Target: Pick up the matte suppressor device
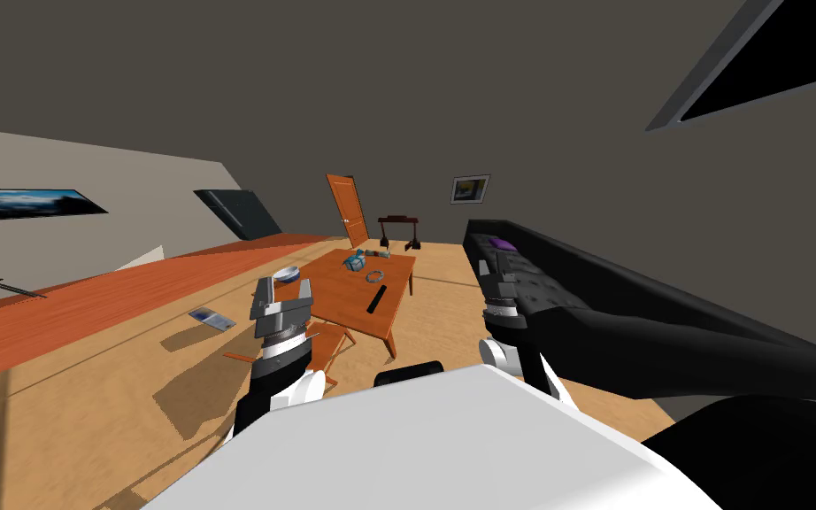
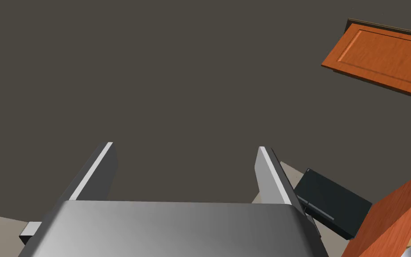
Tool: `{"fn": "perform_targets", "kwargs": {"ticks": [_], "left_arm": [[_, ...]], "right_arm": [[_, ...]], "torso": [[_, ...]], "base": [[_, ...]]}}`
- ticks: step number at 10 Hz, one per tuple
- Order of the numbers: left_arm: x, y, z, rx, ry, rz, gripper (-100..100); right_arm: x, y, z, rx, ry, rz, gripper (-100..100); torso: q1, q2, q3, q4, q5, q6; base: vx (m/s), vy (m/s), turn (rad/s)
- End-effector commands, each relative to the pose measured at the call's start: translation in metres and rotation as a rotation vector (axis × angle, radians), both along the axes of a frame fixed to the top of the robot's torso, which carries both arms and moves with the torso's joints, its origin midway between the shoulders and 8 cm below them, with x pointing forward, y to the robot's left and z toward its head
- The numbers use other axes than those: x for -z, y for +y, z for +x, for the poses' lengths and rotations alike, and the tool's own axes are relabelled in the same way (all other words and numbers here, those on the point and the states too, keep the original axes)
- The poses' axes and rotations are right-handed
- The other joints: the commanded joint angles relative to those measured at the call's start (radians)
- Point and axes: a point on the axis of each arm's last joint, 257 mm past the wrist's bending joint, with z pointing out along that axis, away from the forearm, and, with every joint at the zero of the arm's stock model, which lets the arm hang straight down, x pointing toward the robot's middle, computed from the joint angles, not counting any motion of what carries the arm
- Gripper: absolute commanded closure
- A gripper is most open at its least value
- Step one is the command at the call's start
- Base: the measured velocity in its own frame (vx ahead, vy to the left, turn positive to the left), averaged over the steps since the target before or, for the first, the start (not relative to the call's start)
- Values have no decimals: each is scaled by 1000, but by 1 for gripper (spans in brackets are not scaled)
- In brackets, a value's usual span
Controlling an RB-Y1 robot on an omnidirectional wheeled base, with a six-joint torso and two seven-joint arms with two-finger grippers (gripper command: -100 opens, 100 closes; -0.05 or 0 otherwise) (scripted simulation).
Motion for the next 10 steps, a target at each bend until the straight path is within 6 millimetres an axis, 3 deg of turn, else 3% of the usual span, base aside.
{"fn": "perform_targets", "kwargs": {"ticks": [1,5,7,8,10], "left_arm": [[5,-1,5,15,22,18,-100],[35,0,27,56,131,46,-100],[56,3,41,72,205,46,-100],[57,3,41,72,206,46,-100],[83,7,56,86,291,40,-100]], "right_arm": [[0,0,0,0,0,0,0],[0,0,0,0,0,0,0],[0,0,0,0,0,0,0],[0,0,0,0,0,0,0],[0,0,0,0,0,0,0]], "torso": [[0,0,0,0,0,0],[-5,-2,-1,-1,-1,0],[-9,-1,-1,0,-2,0],[-11,-2,-1,0,-2,0],[-7,-3,-2,-1,-2,0]], "base": [[7,-22,23],[25,-77,45],[14,-156,66],[32,-108,27],[36,-113,64]]}}
